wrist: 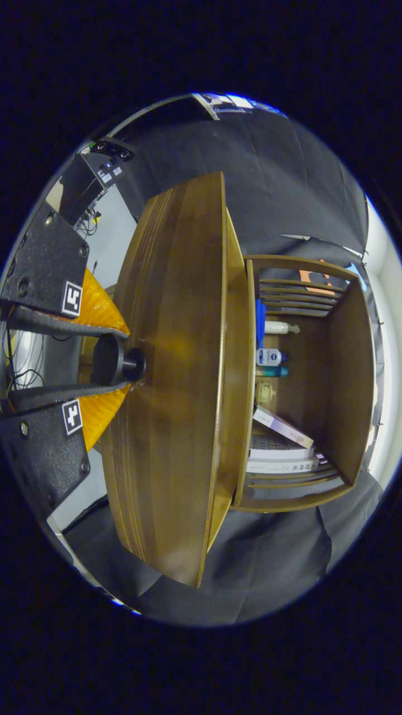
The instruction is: Pull open the drawer, take out the items inside it, and place them on the countertop above the cabinet.
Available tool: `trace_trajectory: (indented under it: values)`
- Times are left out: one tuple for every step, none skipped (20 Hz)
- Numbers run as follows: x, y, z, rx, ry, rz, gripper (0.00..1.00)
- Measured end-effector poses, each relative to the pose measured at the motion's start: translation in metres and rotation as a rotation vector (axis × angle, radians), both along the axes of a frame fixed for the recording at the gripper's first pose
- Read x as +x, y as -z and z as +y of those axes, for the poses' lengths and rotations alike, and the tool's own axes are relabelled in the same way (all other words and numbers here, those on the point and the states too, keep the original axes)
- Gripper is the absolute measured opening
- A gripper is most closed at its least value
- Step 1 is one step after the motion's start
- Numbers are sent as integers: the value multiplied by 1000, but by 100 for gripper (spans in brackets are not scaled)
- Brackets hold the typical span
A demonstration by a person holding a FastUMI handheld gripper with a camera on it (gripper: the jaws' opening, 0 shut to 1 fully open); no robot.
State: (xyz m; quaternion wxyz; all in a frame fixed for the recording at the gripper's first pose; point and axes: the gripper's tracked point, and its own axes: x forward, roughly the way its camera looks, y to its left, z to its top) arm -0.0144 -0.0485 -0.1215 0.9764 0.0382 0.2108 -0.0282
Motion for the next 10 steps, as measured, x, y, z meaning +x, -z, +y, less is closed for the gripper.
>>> trace_trajectory:
  values:
    - [-3, -3, -1, 15, -4, 13, 44]
    - [-4, -13, -1, 35, -6, 6, 47]
    - [-6, -23, 1, 55, -17, -2, 49]
    - [-6, -35, 5, 71, -37, -12, 54]
    - [-11, -49, 8, 80, -55, -17, 58]
    - [-11, -62, 10, 77, -76, -28, 63]
    - [-10, -79, 16, 84, -99, -47, 66]
    - [-8, -91, 23, 98, -132, -51, 68]
    - [-8, -97, 31, 114, -164, -33, 71]
    - [-4, -101, 34, 123, -185, -8, 74]
